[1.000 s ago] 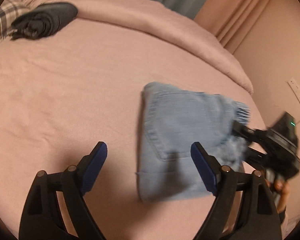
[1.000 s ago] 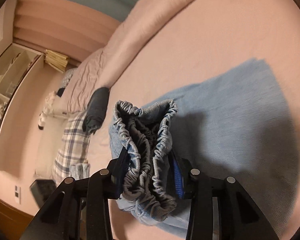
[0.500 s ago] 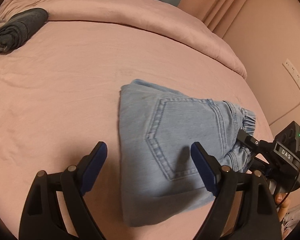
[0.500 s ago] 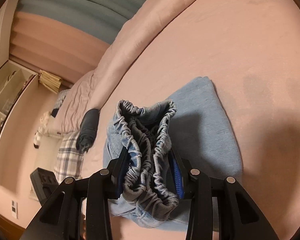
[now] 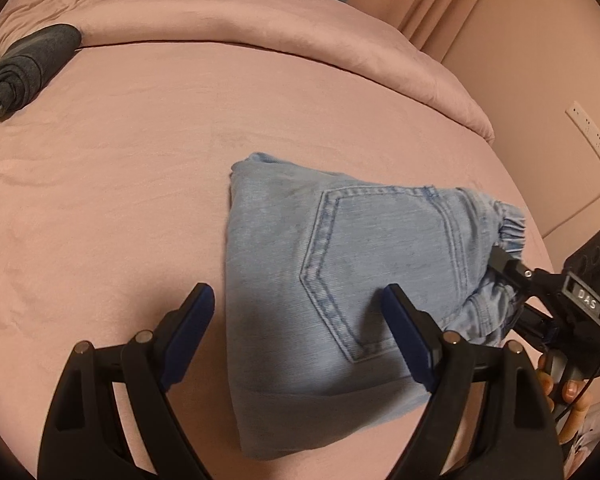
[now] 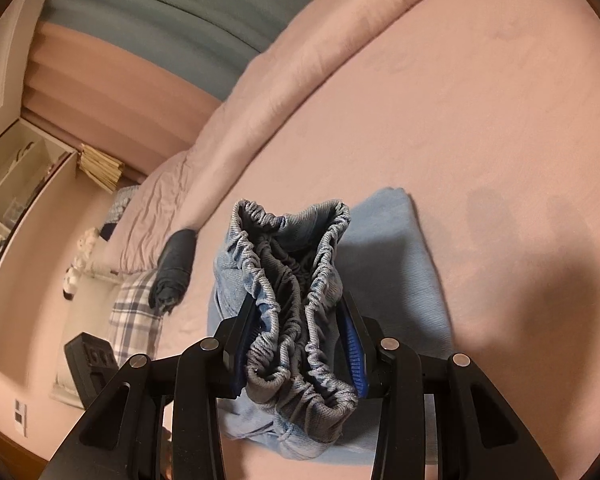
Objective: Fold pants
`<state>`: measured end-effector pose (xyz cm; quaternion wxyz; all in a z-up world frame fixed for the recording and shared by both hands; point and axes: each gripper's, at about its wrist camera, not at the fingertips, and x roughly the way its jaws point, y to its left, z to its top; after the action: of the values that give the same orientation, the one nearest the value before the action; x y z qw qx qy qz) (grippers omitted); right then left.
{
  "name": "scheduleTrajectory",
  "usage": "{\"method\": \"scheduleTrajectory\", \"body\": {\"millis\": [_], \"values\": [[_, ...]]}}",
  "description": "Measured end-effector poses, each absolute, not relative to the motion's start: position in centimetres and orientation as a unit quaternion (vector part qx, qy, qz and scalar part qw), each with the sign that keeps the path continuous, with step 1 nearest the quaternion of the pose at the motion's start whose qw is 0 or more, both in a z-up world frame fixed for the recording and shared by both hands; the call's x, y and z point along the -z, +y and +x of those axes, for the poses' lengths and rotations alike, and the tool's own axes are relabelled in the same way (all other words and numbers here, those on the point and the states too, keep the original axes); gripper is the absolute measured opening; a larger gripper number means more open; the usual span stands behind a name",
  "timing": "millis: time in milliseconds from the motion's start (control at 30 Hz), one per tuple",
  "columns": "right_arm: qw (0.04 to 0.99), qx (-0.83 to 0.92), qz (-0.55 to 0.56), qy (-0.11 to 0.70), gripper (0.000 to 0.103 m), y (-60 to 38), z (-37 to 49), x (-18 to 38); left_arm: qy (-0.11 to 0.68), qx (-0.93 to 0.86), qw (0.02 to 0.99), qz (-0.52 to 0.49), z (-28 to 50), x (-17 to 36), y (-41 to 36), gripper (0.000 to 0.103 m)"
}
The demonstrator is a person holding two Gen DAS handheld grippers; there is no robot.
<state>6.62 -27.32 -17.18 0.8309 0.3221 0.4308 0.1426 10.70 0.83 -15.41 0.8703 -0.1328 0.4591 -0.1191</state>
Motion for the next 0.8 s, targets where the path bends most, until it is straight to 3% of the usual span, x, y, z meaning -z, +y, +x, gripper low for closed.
{"method": "scheduleTrajectory", "body": {"millis": [800], "values": [[0.828, -0.095, 0.292, 0.469, 0.042, -28.6, 7.0, 18.5, 0.485, 0.127, 0.86, -0.09, 11.0, 16.9, -0.9, 0.087]]}}
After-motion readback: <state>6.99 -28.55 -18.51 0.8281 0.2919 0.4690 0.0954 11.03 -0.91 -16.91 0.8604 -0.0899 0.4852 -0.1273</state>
